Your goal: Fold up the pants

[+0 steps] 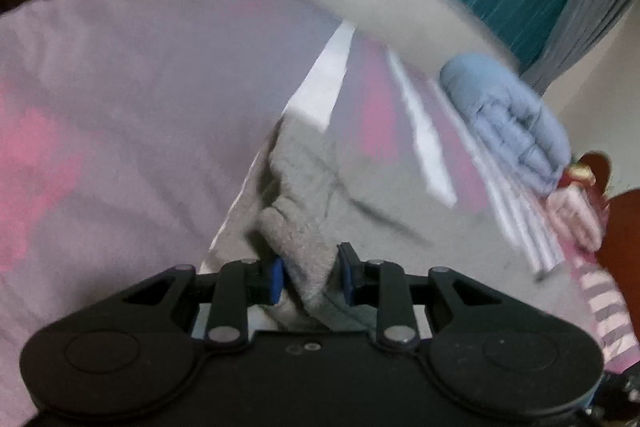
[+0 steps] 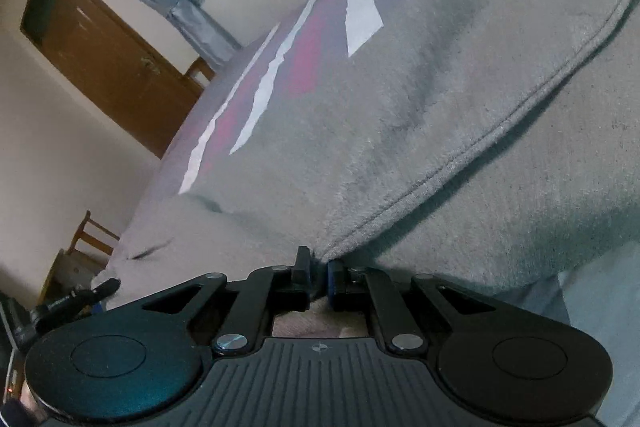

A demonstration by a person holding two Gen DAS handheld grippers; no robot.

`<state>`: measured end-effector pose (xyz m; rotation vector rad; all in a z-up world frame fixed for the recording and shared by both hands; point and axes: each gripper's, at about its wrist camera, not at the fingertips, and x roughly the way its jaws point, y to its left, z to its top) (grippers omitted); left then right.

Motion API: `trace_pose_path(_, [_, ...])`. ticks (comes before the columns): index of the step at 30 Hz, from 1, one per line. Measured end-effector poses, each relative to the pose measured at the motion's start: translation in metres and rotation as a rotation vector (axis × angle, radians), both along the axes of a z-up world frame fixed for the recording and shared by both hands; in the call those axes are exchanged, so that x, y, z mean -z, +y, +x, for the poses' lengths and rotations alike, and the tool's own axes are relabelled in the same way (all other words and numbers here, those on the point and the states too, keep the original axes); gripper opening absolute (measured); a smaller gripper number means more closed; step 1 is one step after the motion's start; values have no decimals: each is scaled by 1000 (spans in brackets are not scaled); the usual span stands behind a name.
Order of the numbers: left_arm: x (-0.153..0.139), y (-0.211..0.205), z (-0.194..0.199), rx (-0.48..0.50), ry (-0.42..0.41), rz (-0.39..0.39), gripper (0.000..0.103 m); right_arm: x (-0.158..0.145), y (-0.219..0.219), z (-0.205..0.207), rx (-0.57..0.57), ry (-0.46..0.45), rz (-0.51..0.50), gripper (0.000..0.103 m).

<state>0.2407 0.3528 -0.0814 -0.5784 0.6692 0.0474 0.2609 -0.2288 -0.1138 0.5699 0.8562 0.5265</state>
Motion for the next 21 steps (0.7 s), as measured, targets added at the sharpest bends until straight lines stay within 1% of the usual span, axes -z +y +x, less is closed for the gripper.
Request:
trace_pose_path(1, [1,1,-2,0,-12,-5,21,-4,1,3,5,16,21,6])
trace_pose_path(2, [0,2,-4,-10,-20,-29,23,-7,-3,4,9,27,42,6])
trace_pose_path(3, [-1,5,-6,-25,-30,-65,29,-11,-8,1,11,26,53,8])
trace_pose_path(4, [-4,8,-10,-36,-41,-94,33,-18,-11,0,11,12,49,11])
trace_pose_path(5, [-9,10,-17,-63,-61,-100,48,-28,-8,7,7,-4,43,13])
trace_pose_path(6, [-14,12,-26,-103,-77,-88,72,-32,-14,2,4,-21,40,16])
trace_pose_path(7, [-19,12,-35,-144,-92,-66,79,-39,-21,-2,7,-38,37,17])
trace_pose_path(8, [-25,10,-44,-166,-113,-51,77,-44,-27,-7,16,-55,40,17])
trace_pose_path(9, [-29,7,-51,-164,-124,-56,74,-46,-37,-11,31,-67,46,18])
trace_pose_path(10, [-32,3,-56,-163,-127,-62,73,-49,-45,-11,53,-70,51,18])
trace_pose_path(12, [-39,-15,-64,-146,-132,-41,73,-49,-64,-11,107,-70,68,18])
trace_pose_path(14, [-43,-44,-61,-110,-118,8,73,-47,-78,-4,175,-53,85,18])
trace_pose_path(17, [-39,-95,-48,-110,-40,156,74,-44,-102,8,255,-14,145,20])
trace_pose_path(18, [-34,-106,-45,-113,-19,168,74,-40,-108,12,282,2,155,24])
trace_pose_path(19, [-26,-116,-44,-116,1,161,74,-45,-107,22,299,17,162,34])
trace_pose_path(20, [-19,-125,-40,-124,28,158,74,-42,-111,24,307,29,180,39])
trace_pose_path(21, [-14,-132,-38,-141,45,165,75,-41,-114,27,306,36,198,42])
